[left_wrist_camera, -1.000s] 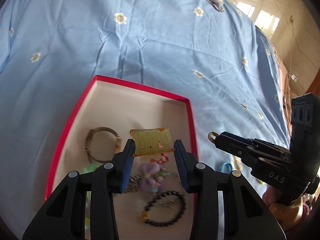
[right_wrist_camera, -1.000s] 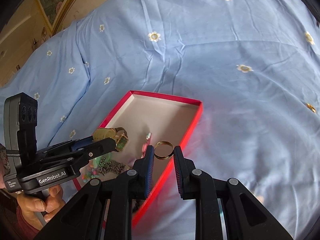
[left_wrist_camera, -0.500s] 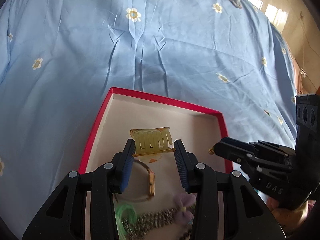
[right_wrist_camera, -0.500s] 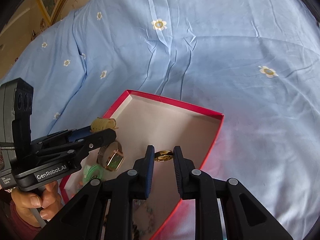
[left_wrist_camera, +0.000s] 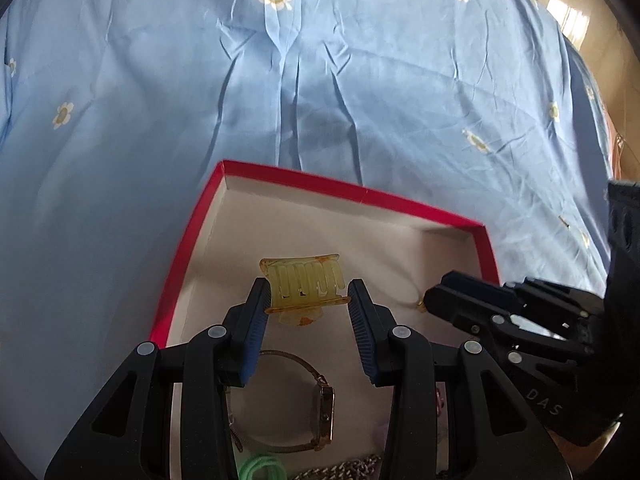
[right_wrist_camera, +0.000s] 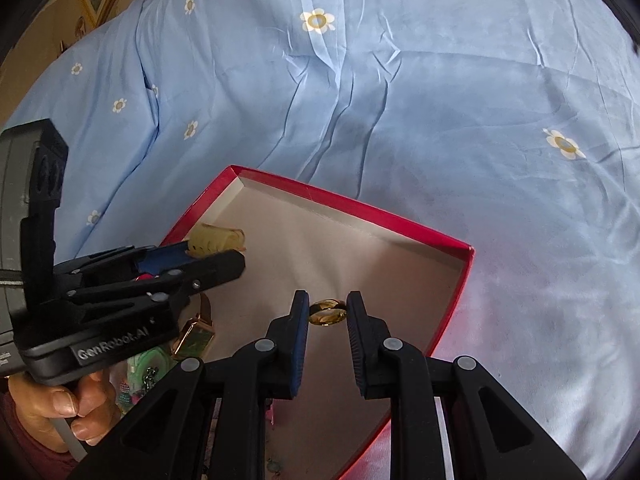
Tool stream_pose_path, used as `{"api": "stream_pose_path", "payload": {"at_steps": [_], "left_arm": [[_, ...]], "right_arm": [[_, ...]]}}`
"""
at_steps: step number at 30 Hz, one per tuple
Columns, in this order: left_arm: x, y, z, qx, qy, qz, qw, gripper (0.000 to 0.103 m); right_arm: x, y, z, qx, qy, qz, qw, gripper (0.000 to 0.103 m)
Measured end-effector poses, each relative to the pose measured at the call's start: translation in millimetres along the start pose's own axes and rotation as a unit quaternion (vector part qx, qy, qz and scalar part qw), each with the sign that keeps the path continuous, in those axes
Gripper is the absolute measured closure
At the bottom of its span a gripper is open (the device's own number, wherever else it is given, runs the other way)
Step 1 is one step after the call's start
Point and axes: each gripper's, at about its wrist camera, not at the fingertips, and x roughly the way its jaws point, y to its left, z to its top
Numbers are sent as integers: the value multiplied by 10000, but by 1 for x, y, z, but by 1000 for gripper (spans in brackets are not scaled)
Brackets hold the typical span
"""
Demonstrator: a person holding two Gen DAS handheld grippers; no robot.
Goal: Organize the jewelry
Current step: 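Carry the hair clip and gold ring into the red box and open both tools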
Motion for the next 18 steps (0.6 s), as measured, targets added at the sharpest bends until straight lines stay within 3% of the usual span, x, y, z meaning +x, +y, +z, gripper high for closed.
{"api": "stream_pose_path", "payload": {"at_steps": [18], "left_arm": [[5,-1,-7,24,162,-11,9999,65]], "right_arm": [[4,5,-6,-228,167,-139,9995,80]]}}
